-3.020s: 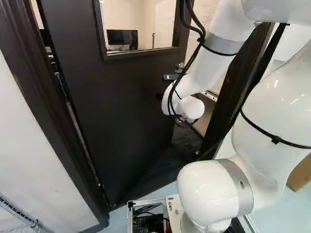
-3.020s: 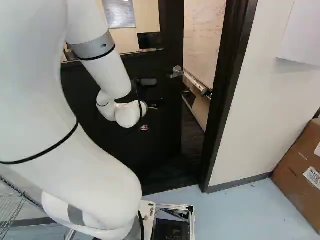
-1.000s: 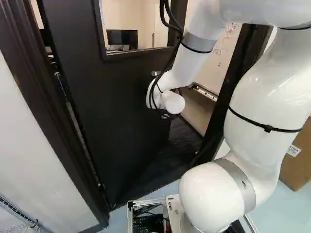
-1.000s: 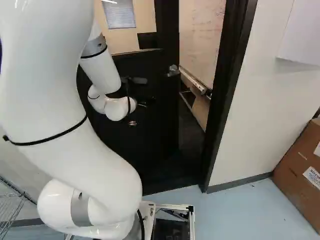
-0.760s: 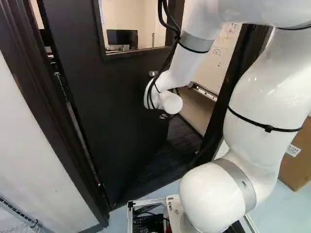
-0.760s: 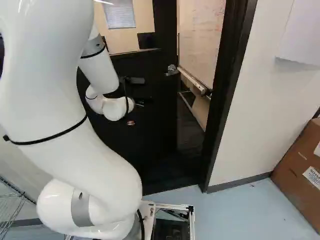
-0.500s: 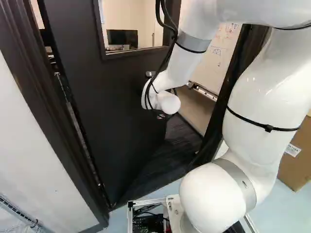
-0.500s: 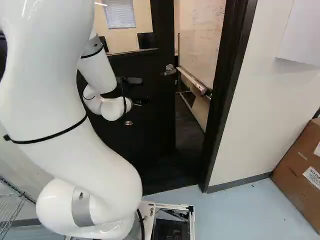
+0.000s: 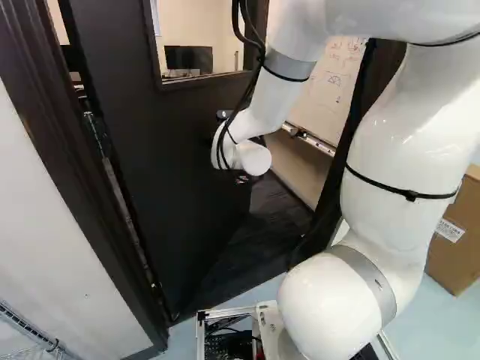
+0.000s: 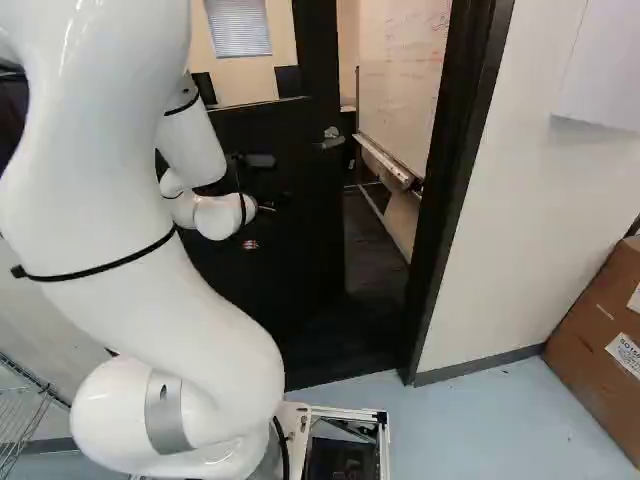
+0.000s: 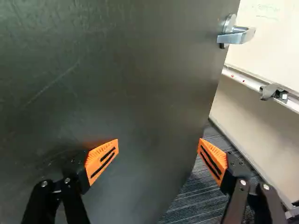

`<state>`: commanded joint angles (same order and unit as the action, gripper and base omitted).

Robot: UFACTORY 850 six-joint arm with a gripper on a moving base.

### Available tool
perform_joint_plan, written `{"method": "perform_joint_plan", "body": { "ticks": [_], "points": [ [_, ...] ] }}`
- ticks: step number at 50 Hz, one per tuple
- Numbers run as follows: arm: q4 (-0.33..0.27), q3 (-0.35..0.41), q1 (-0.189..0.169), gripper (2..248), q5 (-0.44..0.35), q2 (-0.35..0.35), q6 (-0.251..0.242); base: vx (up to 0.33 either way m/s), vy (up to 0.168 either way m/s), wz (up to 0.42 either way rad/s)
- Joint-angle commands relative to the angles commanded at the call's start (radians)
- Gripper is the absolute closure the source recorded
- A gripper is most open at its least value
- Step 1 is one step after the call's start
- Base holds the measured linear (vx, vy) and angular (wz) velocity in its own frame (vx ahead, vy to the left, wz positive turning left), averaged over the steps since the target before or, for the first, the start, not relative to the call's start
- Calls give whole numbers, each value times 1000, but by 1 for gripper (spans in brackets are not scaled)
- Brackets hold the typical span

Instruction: Open the door and move inside

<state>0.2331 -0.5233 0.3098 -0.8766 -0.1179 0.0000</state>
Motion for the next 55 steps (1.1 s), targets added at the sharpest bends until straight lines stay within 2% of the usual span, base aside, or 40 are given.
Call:
{"method": "perform_joint_plan", "body": {
  "ticks": [55],
  "points": [
    [0, -85, 92, 3, 0, -76, 0, 0, 0, 0]
  ]
}}
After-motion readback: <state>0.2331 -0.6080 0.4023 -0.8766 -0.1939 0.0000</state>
